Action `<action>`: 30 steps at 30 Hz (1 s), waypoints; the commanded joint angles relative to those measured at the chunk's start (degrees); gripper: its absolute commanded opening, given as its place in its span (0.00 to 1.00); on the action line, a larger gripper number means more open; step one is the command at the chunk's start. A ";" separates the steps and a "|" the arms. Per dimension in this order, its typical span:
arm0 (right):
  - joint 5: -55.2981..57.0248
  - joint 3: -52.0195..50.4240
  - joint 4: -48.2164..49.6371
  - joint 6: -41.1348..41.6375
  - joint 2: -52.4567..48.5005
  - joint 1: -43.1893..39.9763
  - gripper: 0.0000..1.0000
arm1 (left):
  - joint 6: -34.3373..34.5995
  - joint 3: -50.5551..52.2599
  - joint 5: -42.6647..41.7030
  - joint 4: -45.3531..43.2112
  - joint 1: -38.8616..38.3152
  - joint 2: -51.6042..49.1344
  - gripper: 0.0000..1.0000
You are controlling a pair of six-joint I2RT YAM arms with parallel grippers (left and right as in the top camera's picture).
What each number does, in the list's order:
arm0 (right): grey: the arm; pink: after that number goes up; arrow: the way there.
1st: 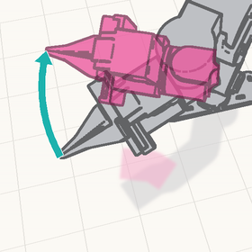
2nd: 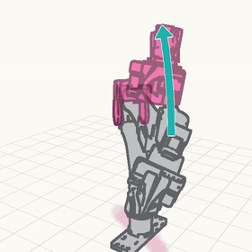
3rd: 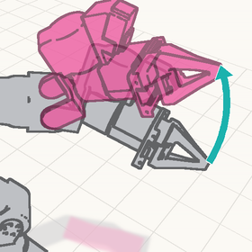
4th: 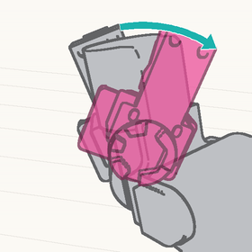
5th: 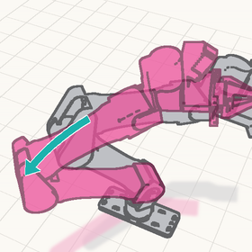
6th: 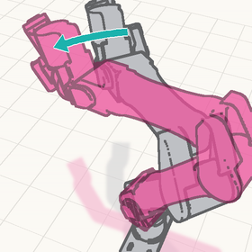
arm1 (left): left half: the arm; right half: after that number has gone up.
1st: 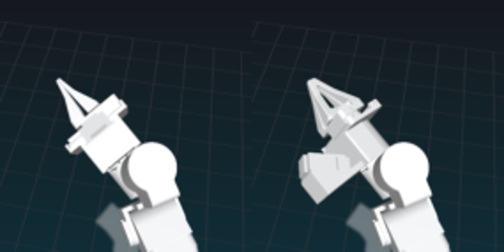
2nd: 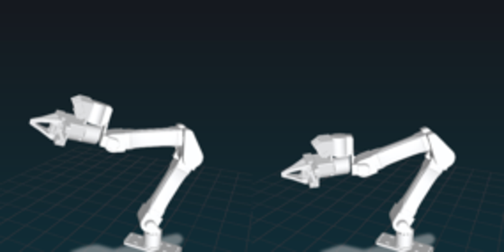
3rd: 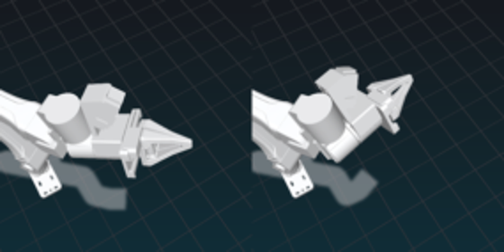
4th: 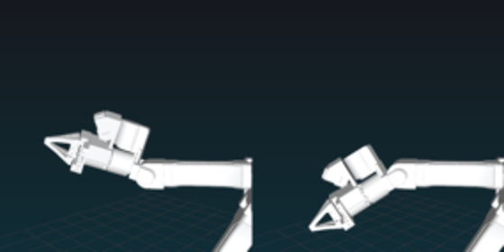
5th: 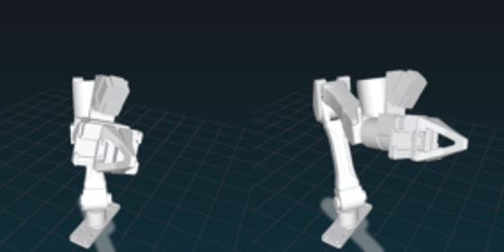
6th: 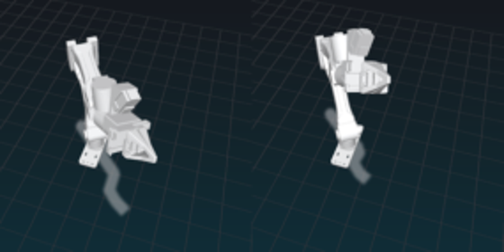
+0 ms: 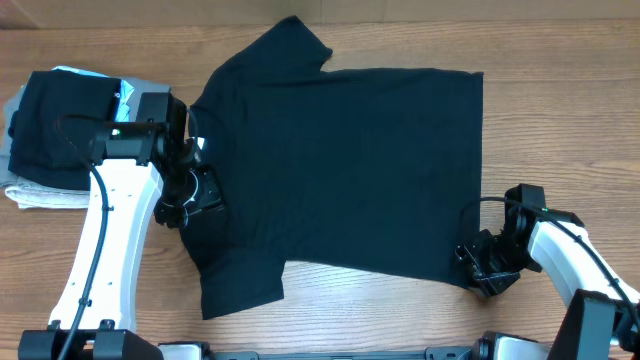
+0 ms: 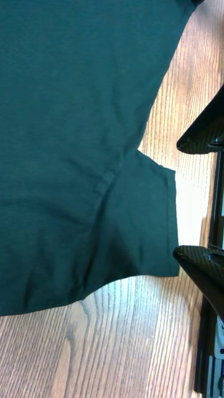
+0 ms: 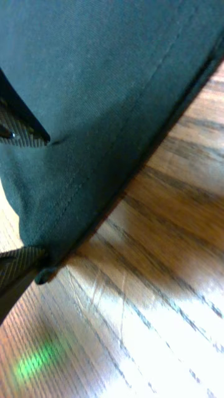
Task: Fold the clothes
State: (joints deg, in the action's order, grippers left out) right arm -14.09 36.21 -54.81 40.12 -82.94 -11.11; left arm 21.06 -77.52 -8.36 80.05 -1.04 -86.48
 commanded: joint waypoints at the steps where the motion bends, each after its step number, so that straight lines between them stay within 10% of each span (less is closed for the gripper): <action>1: -1.03 -1.70 -0.15 -0.98 -0.07 0.17 0.59 | 0.33 0.22 -0.68 0.09 -0.22 0.66 0.51; 30: -2.40 1.62 -8.50 -4.04 -0.07 0.13 0.65 | -0.28 0.22 -0.70 0.28 -0.22 0.66 0.66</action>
State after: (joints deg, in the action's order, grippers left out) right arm -17.45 39.75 -64.75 34.20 -82.94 -11.11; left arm 21.02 -77.49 -8.36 80.27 -1.04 -86.48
